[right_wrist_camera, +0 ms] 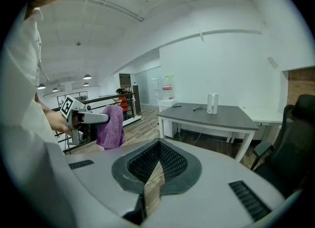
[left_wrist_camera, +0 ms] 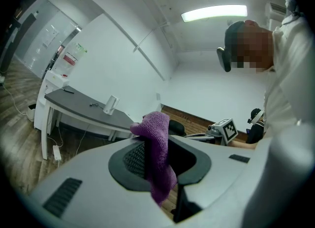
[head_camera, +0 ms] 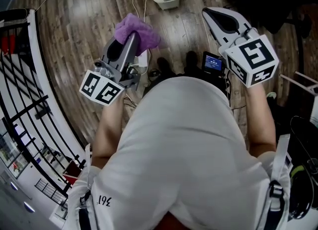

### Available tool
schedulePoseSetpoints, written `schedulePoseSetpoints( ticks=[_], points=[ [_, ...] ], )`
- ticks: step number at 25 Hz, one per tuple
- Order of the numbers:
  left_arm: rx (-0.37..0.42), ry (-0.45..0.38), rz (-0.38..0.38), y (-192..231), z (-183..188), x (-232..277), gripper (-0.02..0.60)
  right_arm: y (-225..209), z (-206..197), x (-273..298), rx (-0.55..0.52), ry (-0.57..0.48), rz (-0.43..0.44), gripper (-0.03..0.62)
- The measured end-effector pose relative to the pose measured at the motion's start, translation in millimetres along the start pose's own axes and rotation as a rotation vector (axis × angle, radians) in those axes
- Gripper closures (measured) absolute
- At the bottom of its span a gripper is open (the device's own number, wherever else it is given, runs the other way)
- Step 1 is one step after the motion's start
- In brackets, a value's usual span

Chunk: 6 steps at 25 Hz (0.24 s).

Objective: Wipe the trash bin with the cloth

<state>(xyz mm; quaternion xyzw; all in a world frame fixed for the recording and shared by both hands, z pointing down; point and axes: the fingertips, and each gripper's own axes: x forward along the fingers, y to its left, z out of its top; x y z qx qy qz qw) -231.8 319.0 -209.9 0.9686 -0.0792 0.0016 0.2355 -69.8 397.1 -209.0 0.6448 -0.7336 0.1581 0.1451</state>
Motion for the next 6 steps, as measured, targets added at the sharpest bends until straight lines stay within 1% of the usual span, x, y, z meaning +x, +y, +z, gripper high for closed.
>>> schedulePoseSetpoints(
  ticks=[2, 6],
  points=[
    [0.002, 0.002, -0.007, -1.2, 0.1, -1.6, 0.499, 2.8, -0.3, -2.1, -0.003, 0.003, -0.005, 0.588],
    [0.002, 0.006, -0.017, 8.6, -8.7, 14.8, 0.499, -8.4, -11.3, 9.2, 0.000, 0.005, -0.006, 0.588]
  ],
)
